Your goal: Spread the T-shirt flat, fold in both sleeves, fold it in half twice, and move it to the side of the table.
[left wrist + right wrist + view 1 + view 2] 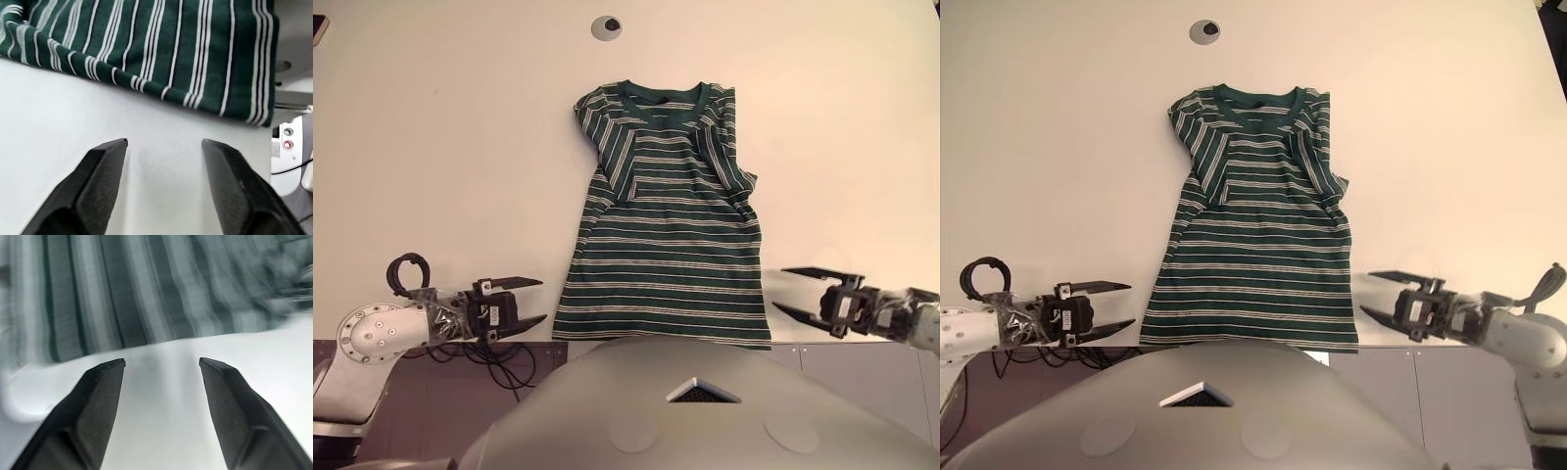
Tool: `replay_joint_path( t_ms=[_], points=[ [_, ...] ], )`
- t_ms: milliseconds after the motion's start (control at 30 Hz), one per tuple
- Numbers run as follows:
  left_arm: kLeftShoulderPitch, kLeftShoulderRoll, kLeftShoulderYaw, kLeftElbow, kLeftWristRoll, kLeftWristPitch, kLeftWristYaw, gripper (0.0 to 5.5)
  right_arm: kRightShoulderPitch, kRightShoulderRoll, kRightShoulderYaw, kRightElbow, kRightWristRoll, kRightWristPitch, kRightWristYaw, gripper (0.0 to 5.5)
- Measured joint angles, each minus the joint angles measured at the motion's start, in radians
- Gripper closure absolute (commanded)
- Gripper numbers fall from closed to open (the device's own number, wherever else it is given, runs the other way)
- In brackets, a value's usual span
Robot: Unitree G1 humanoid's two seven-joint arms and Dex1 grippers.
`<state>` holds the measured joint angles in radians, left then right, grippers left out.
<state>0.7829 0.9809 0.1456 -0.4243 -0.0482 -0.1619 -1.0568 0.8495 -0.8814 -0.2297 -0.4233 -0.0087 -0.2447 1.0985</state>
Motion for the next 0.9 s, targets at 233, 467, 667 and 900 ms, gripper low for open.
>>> replay_joint_path(
  t_ms=[233,467,667,900],
  points=[
    [-0.053,0.015,-0.040,-0.024,0.030,0.002,-0.022,2.72,-0.095,-0.041,0.119,-0.014,-0.033,-0.014,0.024,2.73],
    [-0.139,0.035,-0.134,-0.033,0.048,0.002,-0.057,3.22,-0.170,-0.038,0.235,-0.016,-0.040,-0.025,-0.001,3.05],
    [-0.197,0.044,-0.211,-0.034,0.047,-0.006,-0.093,4.06,-0.185,-0.042,0.282,-0.015,-0.041,-0.025,-0.012,3.98],
    [-0.271,0.052,-0.296,-0.039,0.058,-0.017,-0.115,5.11,-0.200,-0.046,0.321,-0.010,-0.041,-0.024,-0.022,5.07]
  ],
)
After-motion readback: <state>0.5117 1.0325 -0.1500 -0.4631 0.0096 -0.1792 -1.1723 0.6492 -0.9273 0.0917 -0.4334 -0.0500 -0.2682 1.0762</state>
